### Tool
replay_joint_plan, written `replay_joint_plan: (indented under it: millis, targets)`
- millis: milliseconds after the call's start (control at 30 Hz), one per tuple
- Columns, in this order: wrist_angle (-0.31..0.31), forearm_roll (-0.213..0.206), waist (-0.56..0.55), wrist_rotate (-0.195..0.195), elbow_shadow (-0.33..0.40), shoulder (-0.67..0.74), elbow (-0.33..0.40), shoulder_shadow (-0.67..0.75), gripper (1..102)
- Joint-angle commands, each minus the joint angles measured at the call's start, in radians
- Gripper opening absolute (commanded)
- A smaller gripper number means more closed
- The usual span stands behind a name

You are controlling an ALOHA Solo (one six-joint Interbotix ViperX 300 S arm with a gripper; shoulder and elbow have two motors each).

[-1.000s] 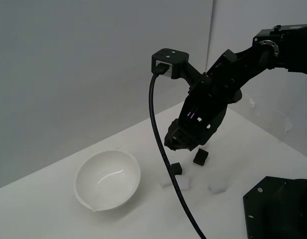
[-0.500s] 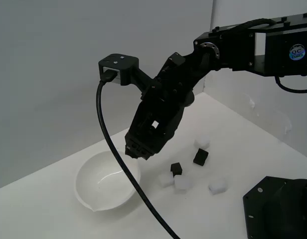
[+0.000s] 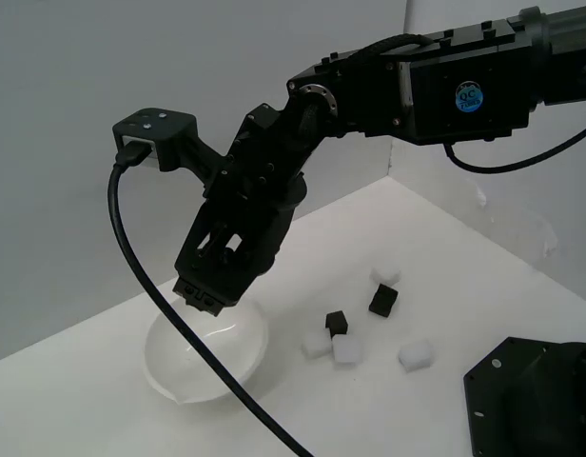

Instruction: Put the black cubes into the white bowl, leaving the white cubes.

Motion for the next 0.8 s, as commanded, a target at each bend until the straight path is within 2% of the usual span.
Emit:
replay_joint_plan:
  millis: [0,133,167,267,333,433,533,767]
  targets:
    - [-0.014,-0.018,-0.015,0.008,-0.034,0.005,-0.028,0.014,3]
    - [-0.023,-0.021,-0.015,0.006,-0.032,0.005,-0.029,0.014,6]
    - [-0.023,-0.023,-0.015,0.006,-0.032,0.005,-0.028,0.014,12]
    - [-0.023,-0.023,-0.015,0.008,-0.034,0.002,-0.028,0.011,47]
    - [-0.023,-0.023,-0.015,0.006,-0.034,0.0,-0.028,0.008,64]
    - [-0.023,-0.023,-0.014,0.006,-0.034,-0.008,-0.029,0.002,73]
    - [-0.023,-0.023,-0.015,0.008,-0.034,-0.009,-0.029,0.002,87]
    - [-0.023,-0.023,-0.014,0.006,-0.032,-0.005,-0.028,0.006,88]
